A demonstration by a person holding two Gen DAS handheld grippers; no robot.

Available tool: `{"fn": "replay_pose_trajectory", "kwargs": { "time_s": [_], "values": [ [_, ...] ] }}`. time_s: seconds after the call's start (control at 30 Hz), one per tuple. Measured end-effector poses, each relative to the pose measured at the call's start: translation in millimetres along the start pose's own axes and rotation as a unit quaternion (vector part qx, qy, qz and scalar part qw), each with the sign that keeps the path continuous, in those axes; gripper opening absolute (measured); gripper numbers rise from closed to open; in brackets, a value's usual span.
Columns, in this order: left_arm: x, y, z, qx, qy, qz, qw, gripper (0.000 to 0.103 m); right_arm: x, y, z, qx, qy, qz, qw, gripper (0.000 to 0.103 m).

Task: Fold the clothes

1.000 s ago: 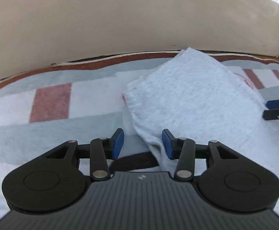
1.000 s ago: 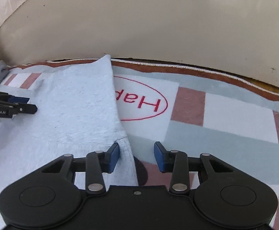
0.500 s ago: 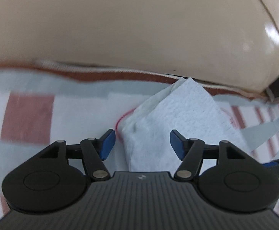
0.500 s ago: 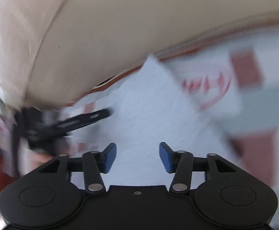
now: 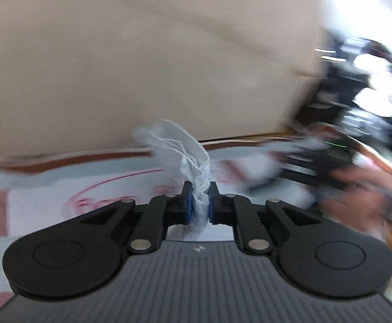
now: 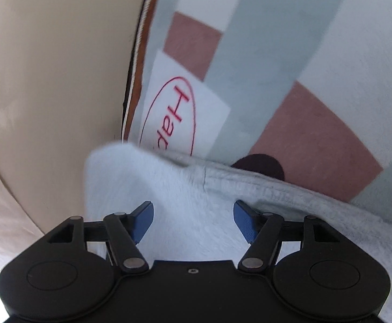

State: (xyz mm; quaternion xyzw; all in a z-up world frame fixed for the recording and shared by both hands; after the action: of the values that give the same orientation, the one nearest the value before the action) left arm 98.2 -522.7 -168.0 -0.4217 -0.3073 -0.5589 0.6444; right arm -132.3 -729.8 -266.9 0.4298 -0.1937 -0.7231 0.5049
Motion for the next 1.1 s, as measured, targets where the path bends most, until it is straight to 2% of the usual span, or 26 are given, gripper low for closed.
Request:
{"fn": "replay_pose_trajectory", "kwargs": {
  "time_s": [0.07,0.17,0.27,0.37,0.43,0.53,0.57,0.6,0.63,0.67,0.7,0.77,0.8,0.83,0.87,0.9,0.93,1.0,1.03,1.1],
  "values": [
    [-20,-36,16,-0.036,0.017,-0.075,0.9964,0.011,0,-3,2,0.009,0.005,-0.006,1.0,0.072],
    [-68,-70,22,-0.042,0.084,-0.158,0.983,0.011,-1,-5,4,0.014,0.01,-0.005,1.0,0.072],
    [-107,-71,25,-0.021,0.138,-0.173,0.975,0.01,-2,-6,5,0.022,0.009,-0.007,1.0,0.072],
    [-120,-57,30,-0.007,0.159,-0.121,0.9799,0.01,-5,-7,7,0.025,0.011,-0.001,1.0,0.072],
    [-119,-48,30,-0.02,0.17,-0.066,0.983,0.011,-8,-7,8,0.026,0.01,0.008,1.0,0.072],
    [-116,-36,29,-0.024,0.185,0.015,0.9824,0.015,-16,-6,11,0.024,0.003,0.04,0.999,0.071],
    [-115,-29,29,-0.021,0.179,0.053,0.9823,0.017,-21,-4,12,0.016,-0.003,0.068,0.998,0.063],
    [-113,-22,28,-0.02,0.173,0.089,0.9806,0.018,-27,-1,13,-0.003,-0.012,0.109,0.994,0.05],
    [-112,-17,28,-0.019,0.171,0.124,0.9774,0.018,-35,3,12,-0.035,-0.016,0.17,0.985,0.012],
    [-110,-11,28,-0.016,0.167,0.157,0.9733,0.018,-43,7,12,-0.067,-0.019,0.234,0.97,0.011],
    [-109,-8,29,-0.007,0.162,0.187,0.9688,0.019,-50,11,12,-0.1,-0.022,0.297,0.95,0.011],
    [-111,-5,30,0.009,0.152,0.239,0.9589,0.028,-65,21,18,-0.116,-0.03,0.396,0.91,0.011],
    [-115,-4,28,0.01,0.151,0.26,0.9535,0.034,-71,24,20,-0.131,-0.031,0.444,0.886,0.012],
    [-120,-3,25,0.006,0.158,0.279,0.9471,0.036,-77,20,21,-0.161,-0.028,0.49,0.856,0.022],
    [-125,-2,21,0.002,0.165,0.298,0.9402,0.036,-82,16,22,-0.192,-0.024,0.533,0.823,0.026],
    [-129,0,18,-0.003,0.167,0.314,0.9346,0.036,-85,16,25,-0.199,-0.02,0.557,0.806,0.028],
    [-129,3,16,-0.007,0.157,0.325,0.9327,0.036,-88,15,29,-0.2,-0.016,0.555,0.807,0.033],
    [-128,9,12,-0.011,0.151,0.342,0.9275,0.036,-83,16,36,-0.186,-0.007,0.499,0.846,0.043],
    [-127,9,11,-0.011,0.151,0.339,0.9285,0.036,-80,17,39,-0.178,-0.003,0.468,0.866,0.049],
    [-125,9,8,-0.011,0.153,0.332,0.9306,0.036,-77,9,41,-0.138,0.011,0.405,0.904,0.054]
  ]
}}
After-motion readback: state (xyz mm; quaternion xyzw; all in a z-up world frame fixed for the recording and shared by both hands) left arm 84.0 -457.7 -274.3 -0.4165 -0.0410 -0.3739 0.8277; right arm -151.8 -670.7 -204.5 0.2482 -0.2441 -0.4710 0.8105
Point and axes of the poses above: each gripper's, at about its wrist camera, not at the fingertips, and z roughly against the way its jaws point, y to its left, x to its top, the point moved 7 cm from there along -z, roughly the way its jaws point, and after that the axes turned 8 degrees about -z, right-handed, at the moved point
